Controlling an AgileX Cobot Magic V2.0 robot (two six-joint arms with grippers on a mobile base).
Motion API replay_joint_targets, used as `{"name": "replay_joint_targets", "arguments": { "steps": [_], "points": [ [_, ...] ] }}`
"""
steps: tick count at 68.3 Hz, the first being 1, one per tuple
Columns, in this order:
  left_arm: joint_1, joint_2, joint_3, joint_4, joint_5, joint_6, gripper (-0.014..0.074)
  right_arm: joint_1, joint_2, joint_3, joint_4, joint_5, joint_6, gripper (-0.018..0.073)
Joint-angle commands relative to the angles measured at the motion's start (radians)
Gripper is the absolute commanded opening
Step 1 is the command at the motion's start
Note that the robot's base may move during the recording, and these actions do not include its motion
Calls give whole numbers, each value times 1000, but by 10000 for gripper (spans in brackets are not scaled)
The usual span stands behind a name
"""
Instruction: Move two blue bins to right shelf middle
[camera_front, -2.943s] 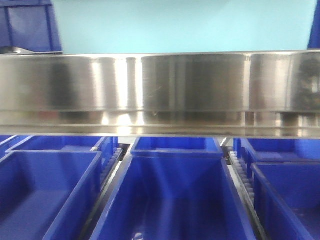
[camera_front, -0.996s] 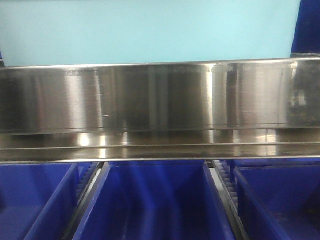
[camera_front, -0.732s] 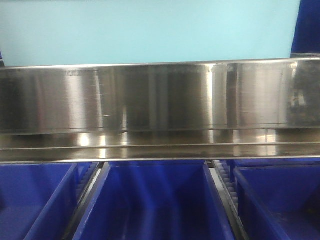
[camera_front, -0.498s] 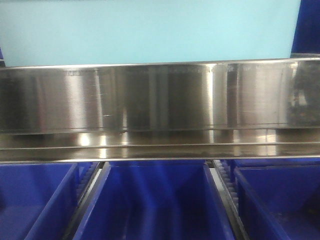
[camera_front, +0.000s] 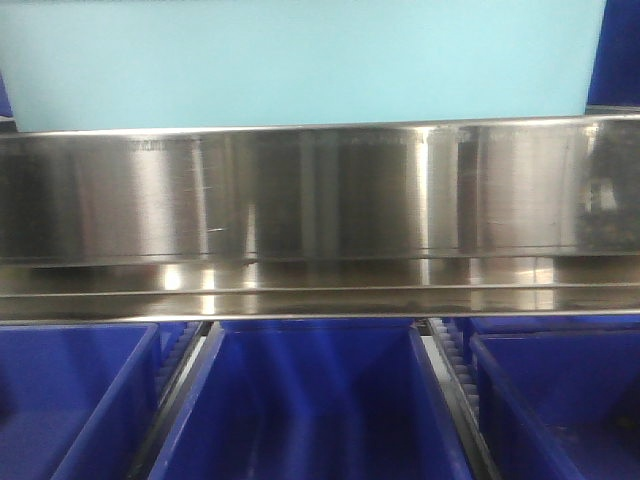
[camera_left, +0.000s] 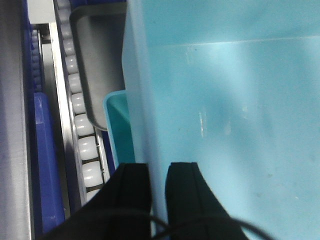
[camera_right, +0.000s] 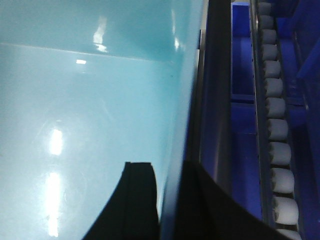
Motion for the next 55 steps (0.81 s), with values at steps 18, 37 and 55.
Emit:
{"name": "replay_joint_targets", "arguments": {
  "steps": [18,37,55],
  "points": [
    [0,-13,-8,-37,-26,12,-111,-1,-5,18,-11,-38,-12,-153],
    [0,-13,39,-37,-26,12,-111,-1,-5,18,-75,-36,-15,-153],
    [0,-13,52,-39,-26,12,-95,-1,-5,18,-80,-22,-15,-153]
  ]
}}
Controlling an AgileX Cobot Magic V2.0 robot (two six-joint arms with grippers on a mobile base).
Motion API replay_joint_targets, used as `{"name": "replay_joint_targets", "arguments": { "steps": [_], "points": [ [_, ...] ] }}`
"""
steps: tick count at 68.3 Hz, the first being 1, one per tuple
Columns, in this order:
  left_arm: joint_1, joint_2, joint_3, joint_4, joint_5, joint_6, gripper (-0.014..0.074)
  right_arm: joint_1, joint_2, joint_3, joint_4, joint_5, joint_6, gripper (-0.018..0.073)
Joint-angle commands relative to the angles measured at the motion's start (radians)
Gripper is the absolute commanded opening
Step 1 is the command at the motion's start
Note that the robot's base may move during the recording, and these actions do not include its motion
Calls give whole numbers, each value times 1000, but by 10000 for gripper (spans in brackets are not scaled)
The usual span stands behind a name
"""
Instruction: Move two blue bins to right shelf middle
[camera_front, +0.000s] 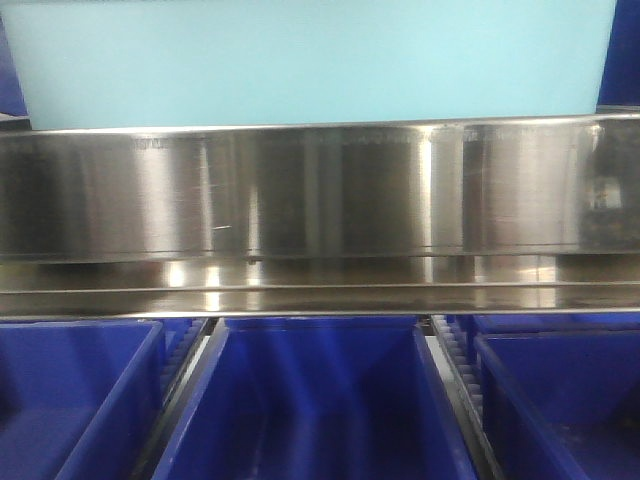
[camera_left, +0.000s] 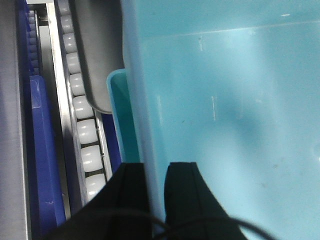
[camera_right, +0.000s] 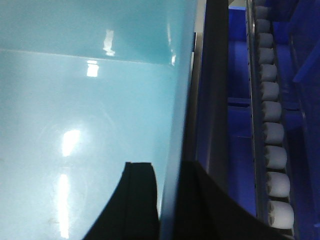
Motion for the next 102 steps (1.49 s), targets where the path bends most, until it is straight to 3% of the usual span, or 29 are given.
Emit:
{"name": "replay_joint_targets", "arguments": {
  "steps": [1,10,22,30,32,44,56,68,76,91,102],
  "points": [
    [0,-15,-5,-32,-14,11,-86,-1,-5,1,-34,-4,-17,-153],
    [0,-15,-5,-32,-14,11,76,-1,-5,1,-34,18,-17,-70],
    [0,-15,-5,-32,-14,11,437,-1,-5,-3,-38,35,-17,306],
    [0,-20,-5,-32,-14,11,613,-1,-15,-3,-42,35,-15,529],
    [0,-24,-5,-32,-14,11,617,-1,-20,-3,-44,35,-15,577],
    [0,-72,-5,2,-14,11,599,-1,-54,-3,-44,52,-13,568],
    [0,-145,-5,129,-14,11,599,-1,-87,-3,-44,72,-5,568],
    [0,-193,54,136,-14,11,599,-1,-89,34,-28,72,-5,568],
    [0,-204,149,109,-45,11,599,-1,-89,106,2,72,4,568],
    [0,-204,343,-38,-238,21,599,-1,-89,278,10,14,55,568],
    [-32,-191,412,-52,-274,54,599,-1,-89,369,11,-62,65,568]
  ]
}}
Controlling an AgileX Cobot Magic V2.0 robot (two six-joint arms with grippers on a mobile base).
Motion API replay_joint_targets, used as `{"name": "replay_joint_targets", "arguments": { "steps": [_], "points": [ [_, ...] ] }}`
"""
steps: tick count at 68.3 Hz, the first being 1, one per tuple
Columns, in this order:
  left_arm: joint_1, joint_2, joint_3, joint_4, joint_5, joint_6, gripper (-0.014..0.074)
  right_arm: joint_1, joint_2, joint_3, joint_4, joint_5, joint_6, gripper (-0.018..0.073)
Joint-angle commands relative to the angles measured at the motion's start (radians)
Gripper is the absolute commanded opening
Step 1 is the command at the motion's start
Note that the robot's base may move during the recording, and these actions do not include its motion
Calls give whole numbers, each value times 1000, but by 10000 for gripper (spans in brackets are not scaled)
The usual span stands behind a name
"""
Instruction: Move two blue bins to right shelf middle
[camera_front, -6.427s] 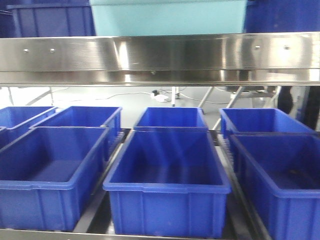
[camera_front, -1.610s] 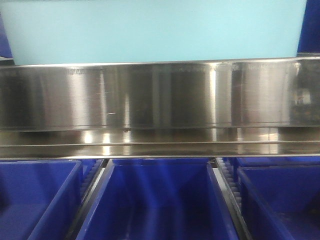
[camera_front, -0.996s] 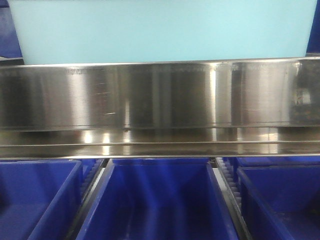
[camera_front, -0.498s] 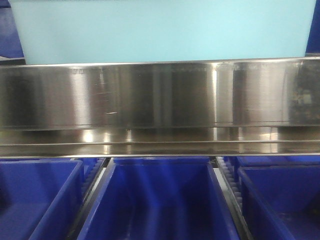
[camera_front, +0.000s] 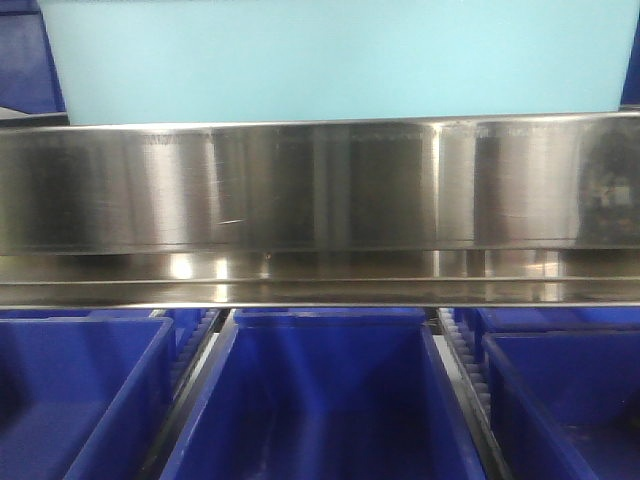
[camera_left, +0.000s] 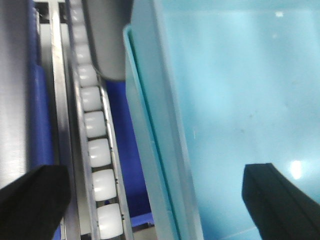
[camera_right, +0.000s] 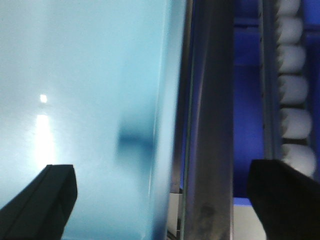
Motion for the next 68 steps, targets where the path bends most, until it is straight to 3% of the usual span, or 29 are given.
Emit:
{"name": "replay_joint_targets", "arguments": {
  "steps": [1,10,33,40,46,52,56,65,68],
  "points": [
    [-27,8,21,-18,-36,26,599,-1,-8,44,-3,-67,8,568],
    [-73,28,26,18,-34,26,599,-1,-8,83,25,-109,8,568],
    [-75,82,35,61,51,-23,591,-1,-6,109,39,-136,8,568],
    [-75,82,35,61,51,-39,551,-1,-6,109,39,-136,8,568],
    [-75,85,35,61,60,-44,456,-1,-6,109,39,-136,8,545],
    [-75,89,35,61,66,-44,318,-1,-6,109,39,-136,8,466],
    [-75,91,35,61,64,-44,211,-1,-6,109,39,-136,8,365],
    [-75,91,35,59,67,-44,-90,-1,-6,109,39,-129,8,50],
    [-75,91,35,59,74,-44,-110,-1,-6,109,39,-127,8,-74]
  ]
}}
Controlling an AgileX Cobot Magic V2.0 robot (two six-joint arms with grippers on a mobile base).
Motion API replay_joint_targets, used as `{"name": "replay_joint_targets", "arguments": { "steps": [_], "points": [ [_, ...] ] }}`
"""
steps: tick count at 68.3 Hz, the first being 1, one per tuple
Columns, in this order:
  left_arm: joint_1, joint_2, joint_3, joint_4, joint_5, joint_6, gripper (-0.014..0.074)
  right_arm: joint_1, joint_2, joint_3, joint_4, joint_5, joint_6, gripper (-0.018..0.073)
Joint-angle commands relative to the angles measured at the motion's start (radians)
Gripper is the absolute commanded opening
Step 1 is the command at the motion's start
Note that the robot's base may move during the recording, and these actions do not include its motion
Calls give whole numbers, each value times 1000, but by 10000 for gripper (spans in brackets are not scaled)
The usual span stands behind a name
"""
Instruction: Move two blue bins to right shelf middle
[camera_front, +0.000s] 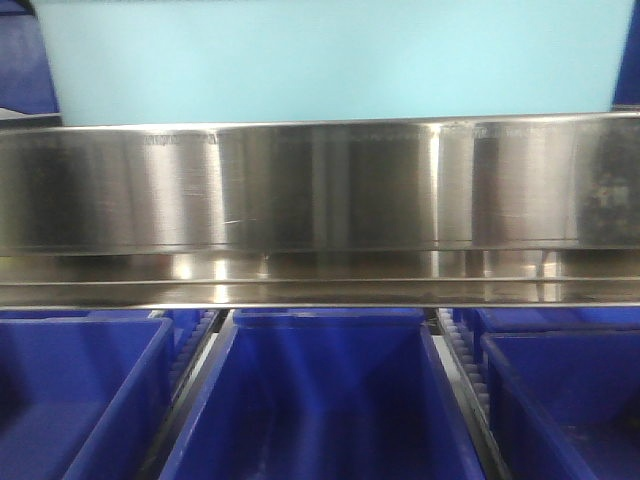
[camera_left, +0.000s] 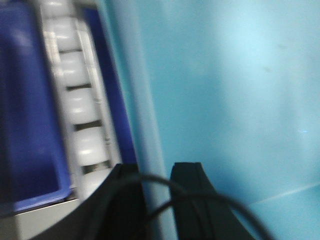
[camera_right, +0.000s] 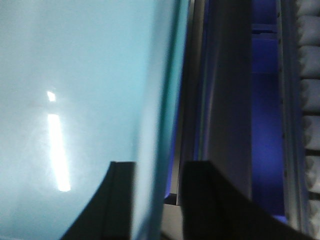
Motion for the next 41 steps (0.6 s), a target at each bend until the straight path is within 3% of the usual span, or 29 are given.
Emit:
{"name": "replay_joint_targets", "arguments": {
  "steps": [1,4,41],
  "points": [
    [-3,-1,-1,-20,3,2,-111,-1,11,14,9,3,11,-109],
    [-3,-1,-1,-20,8,2,-111,-1,11,14,9,10,16,-166],
    [-3,-54,-37,-27,2,2,-111,-1,-63,-10,11,-45,24,-154]
  ]
}}
